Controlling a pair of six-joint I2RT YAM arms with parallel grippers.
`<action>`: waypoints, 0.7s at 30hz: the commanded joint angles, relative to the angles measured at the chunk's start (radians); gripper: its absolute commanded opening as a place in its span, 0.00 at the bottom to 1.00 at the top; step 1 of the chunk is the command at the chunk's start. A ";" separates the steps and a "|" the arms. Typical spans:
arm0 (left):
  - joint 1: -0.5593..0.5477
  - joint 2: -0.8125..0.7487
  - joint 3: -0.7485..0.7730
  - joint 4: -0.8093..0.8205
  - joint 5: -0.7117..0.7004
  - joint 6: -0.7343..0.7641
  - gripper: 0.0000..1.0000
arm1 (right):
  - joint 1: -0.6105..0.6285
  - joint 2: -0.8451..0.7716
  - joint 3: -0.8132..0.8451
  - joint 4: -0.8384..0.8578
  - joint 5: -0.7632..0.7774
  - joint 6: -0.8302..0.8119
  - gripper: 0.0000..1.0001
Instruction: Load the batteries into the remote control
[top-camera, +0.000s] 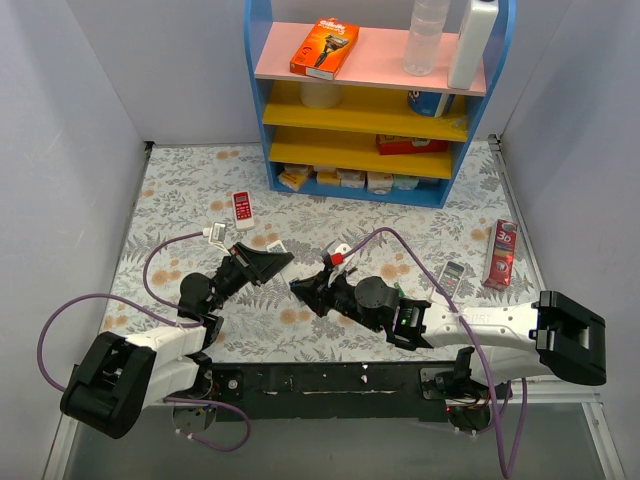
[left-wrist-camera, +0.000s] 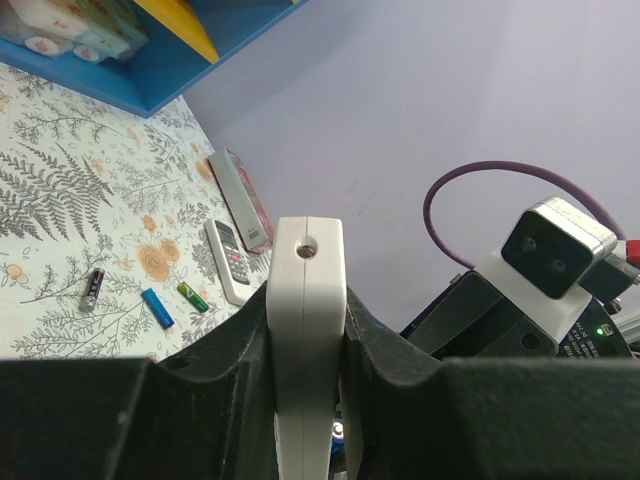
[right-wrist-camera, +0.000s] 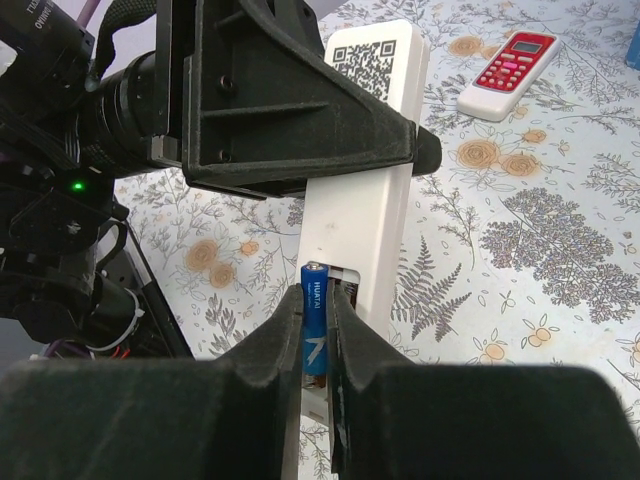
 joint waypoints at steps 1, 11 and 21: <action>-0.010 -0.029 0.020 0.141 0.026 -0.066 0.00 | -0.004 0.026 0.020 -0.089 0.017 0.024 0.16; -0.010 -0.047 0.023 0.112 0.020 -0.056 0.00 | -0.004 0.029 0.016 -0.098 0.029 0.023 0.17; -0.010 -0.066 0.020 0.090 0.012 -0.062 0.00 | -0.004 0.024 0.006 -0.100 0.043 0.015 0.21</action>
